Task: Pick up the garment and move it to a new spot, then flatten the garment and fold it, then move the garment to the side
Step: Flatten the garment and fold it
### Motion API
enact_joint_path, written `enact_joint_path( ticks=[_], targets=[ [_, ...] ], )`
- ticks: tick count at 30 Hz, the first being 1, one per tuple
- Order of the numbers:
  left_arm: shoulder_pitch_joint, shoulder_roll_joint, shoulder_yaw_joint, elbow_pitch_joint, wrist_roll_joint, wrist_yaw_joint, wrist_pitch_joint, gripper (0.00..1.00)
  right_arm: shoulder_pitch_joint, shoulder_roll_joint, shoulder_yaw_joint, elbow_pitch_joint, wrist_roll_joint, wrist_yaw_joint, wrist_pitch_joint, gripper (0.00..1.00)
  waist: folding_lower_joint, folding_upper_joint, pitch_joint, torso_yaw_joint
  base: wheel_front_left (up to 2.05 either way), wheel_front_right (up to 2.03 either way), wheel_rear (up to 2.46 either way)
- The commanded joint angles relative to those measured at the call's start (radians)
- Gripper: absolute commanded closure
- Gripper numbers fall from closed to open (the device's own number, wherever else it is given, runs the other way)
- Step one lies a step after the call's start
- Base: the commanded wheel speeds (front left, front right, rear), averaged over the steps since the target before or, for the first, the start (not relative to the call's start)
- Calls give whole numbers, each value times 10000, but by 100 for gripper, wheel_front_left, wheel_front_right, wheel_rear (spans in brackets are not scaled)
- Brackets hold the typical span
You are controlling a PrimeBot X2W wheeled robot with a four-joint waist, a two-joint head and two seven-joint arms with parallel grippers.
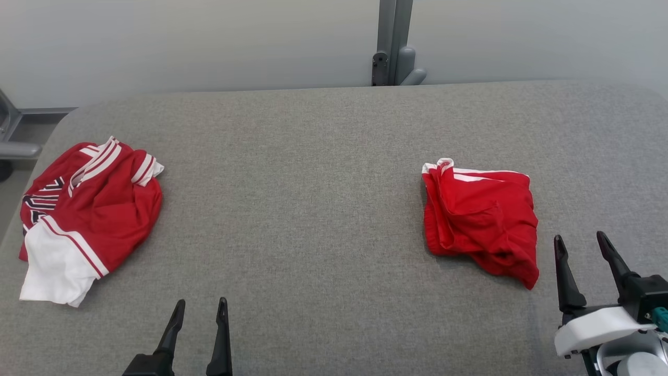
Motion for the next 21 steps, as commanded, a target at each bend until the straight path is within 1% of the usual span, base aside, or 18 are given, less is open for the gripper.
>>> enact_joint_path(
  ticks=[1,2,3,6,10,11,15,19,21],
  targets=[
    [145,-3,45,-52,-102,53,-29,0,-236,-6,43,-104,54,-15,-45,9,0,90,-5,17,0,0,0],
    [151,-3,61,-68,-110,66,-29,0,-324,-32,58,-113,92,-15,-45,52,0,90,22,2,0,0,0],
    [144,-4,63,-83,-114,67,-29,0,-454,-66,71,-89,157,-15,-46,100,0,90,68,-11,0,0,0],
    [-52,-4,-3,-123,-123,41,-29,0,-939,-252,62,194,228,-15,-44,100,0,90,299,5,0,0,0],
    [-324,-2,-121,-140,-111,-1,-29,0,-1830,-448,40,1010,193,-15,-42,100,0,90,735,81,0,0,0],
    [-324,-2,-121,-140,-111,-1,-29,0,-1830,-448,40,1010,193,-15,-42,100,0,90,735,81,0,0,0],
    [-511,-1,-154,-85,-1,-63,-29,0,-2776,-445,111,2277,-40,-15,-37,100,0,90,1185,196,0,0,0],
    [-712,-1,-157,-21,78,-100,-29,0,-3525,-396,545,3668,-246,-15,-37,100,0,90,1489,418,0,0,0],
    [-796,1,-176,11,68,-82,-29,0,-3791,-350,795,4170,-272,-15,-39,100,0,90,1557,553,0,0,0]
  ],
)
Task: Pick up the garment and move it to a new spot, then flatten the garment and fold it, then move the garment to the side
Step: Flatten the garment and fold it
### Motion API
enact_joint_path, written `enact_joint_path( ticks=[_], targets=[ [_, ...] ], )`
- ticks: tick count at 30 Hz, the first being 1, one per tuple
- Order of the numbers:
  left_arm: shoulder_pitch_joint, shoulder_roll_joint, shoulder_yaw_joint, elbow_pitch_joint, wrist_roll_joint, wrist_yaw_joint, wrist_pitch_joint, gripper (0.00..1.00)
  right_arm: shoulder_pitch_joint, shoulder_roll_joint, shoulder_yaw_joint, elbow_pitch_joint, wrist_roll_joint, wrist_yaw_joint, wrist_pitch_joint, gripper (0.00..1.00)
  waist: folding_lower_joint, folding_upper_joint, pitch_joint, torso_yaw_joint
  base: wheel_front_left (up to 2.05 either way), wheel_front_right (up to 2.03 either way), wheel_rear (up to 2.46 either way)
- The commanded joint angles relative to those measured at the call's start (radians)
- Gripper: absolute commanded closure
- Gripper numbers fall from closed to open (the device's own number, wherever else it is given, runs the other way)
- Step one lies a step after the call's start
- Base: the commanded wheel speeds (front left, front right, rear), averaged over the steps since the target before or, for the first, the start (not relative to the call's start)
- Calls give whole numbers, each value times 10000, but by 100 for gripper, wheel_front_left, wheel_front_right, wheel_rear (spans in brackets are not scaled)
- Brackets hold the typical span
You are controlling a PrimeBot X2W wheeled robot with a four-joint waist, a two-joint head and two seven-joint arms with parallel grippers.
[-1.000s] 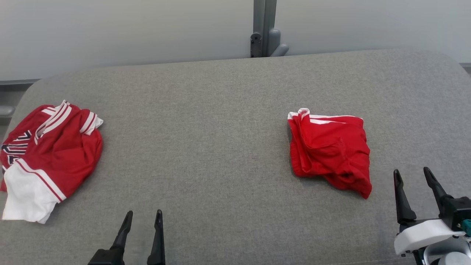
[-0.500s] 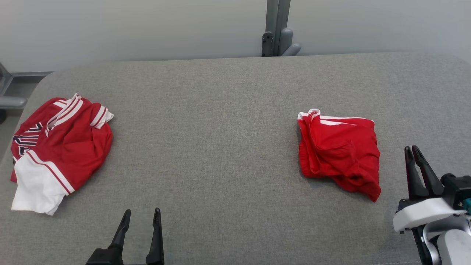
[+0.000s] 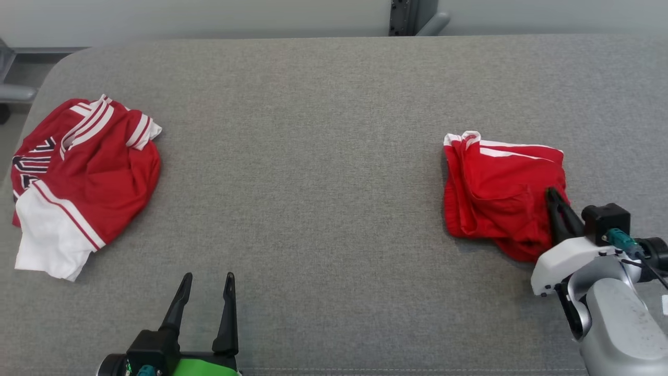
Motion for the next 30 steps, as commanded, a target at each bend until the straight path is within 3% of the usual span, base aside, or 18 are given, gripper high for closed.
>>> enact_joint_path(
  ticks=[1,16,30],
  targets=[
    [-161,5,4,33,-1,18,-29,0,-176,39,141,250,-10,-15,-30,100,0,91,198,291,0,0,0],
    [-162,5,-199,67,-299,201,-29,0,-408,469,2380,1241,469,-12,-28,100,0,91,39,924,0,0,0],
    [192,6,-144,4,-435,344,-29,0,-22,427,2620,166,714,-14,-30,100,0,91,-444,642,0,0,0]
  ],
)
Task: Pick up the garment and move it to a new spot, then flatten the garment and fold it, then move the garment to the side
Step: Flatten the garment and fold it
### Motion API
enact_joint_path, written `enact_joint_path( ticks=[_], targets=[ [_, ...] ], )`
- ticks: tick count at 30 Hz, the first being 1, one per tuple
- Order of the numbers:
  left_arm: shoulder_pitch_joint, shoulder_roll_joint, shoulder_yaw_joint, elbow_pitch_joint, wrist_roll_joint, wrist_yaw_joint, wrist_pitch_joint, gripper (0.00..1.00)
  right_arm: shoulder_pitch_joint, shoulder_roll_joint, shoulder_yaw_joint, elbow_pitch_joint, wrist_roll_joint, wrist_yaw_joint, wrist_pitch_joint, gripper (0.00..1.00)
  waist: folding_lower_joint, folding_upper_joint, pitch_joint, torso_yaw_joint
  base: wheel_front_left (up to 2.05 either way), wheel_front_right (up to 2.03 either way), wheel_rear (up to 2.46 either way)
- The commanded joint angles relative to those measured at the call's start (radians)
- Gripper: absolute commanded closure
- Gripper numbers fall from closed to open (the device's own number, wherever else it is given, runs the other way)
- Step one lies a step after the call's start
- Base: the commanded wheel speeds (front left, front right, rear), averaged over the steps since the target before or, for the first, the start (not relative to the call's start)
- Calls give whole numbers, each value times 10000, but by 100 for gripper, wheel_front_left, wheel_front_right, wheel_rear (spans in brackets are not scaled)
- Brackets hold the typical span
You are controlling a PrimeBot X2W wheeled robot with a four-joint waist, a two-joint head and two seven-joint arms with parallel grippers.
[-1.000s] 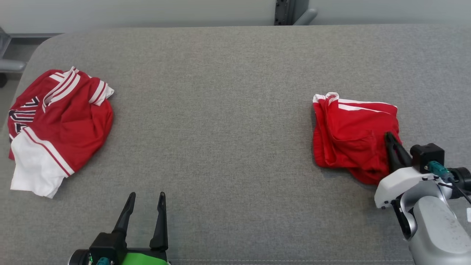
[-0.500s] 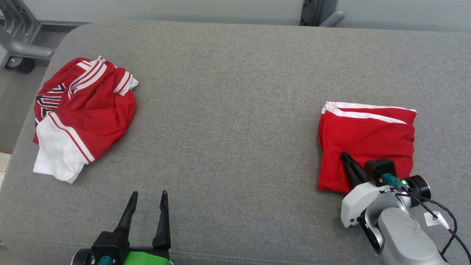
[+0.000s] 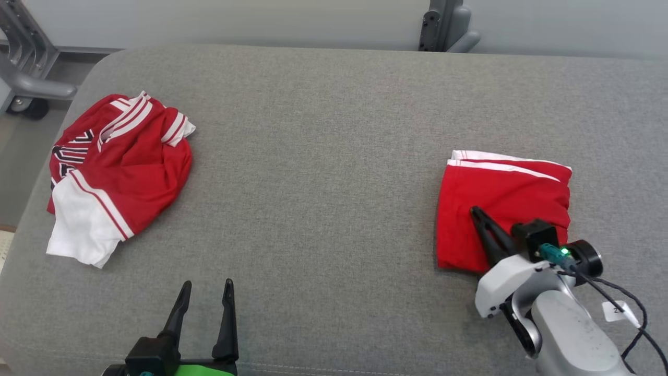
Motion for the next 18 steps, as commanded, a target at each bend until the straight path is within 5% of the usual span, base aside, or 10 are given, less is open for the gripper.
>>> enact_joint_path(
  ticks=[1,4,7,9,18],
  targets=[
    [124,6,133,-73,-36,46,-29,0,193,-154,-258,-411,96,-12,-29,100,0,90,-193,-232,0,0,0],
    [230,4,276,-152,-1,54,-29,0,509,-216,-537,-985,-23,-12,-29,99,0,90,-280,-410,0,0,0],
    [404,7,547,-154,159,-41,-29,0,959,-406,-760,-1720,-167,-12,-30,58,0,90,-456,-723,0,0,0],
    [515,7,742,-98,274,-127,-29,0,1270,-556,-1027,-2111,-271,-12,-30,0,0,90,-611,-911,0,0,0],
    [843,7,1352,78,573,-504,-29,0,2858,-554,-2181,-3019,-346,-12,-30,0,0,90,-1281,-1304,0,0,0]
  ],
)
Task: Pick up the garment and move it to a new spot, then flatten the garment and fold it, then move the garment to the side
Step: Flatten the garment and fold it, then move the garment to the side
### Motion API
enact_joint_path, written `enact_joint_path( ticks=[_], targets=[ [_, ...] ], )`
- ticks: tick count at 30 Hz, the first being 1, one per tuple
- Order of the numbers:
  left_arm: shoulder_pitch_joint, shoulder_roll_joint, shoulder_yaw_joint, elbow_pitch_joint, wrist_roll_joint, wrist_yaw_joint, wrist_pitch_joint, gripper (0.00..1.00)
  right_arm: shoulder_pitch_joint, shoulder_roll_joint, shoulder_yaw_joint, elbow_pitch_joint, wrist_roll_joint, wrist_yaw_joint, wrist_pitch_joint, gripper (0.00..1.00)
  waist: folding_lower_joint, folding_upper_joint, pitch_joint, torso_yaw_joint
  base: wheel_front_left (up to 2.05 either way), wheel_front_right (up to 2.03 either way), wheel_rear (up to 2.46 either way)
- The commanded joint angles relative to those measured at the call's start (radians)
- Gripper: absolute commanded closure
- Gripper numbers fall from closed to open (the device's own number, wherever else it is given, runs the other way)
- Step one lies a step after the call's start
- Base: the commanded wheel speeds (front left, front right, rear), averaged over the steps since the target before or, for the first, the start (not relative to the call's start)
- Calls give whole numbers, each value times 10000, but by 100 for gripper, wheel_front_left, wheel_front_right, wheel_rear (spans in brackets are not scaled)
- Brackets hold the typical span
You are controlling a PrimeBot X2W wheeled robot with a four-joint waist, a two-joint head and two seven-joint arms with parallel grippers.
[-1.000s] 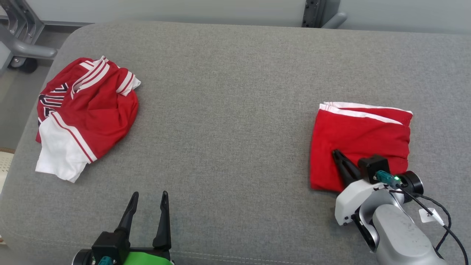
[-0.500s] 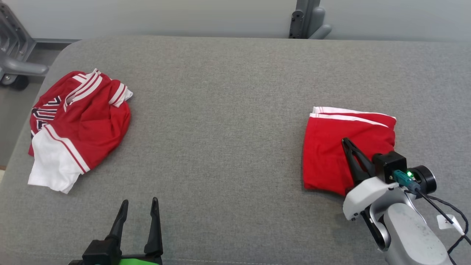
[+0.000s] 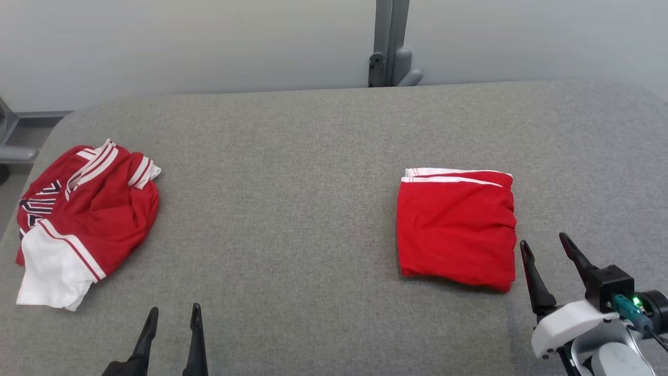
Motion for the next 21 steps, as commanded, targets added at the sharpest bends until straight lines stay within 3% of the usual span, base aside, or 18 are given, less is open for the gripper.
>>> enact_joint_path(
  ticks=[1,10,21],
  targets=[
    [157,7,47,10,38,-60,-29,0,160,30,-87,-109,-34,-12,-28,0,0,90,-184,-135,0,0,0],
    [166,6,73,43,107,-274,-29,0,1165,655,-805,-1005,-225,-12,-28,0,0,90,-273,-378,0,0,0],
    [189,7,65,100,101,-319,-29,0,981,754,-908,-1025,-277,-12,-28,0,0,90,-211,-525,0,0,0]
  ],
)
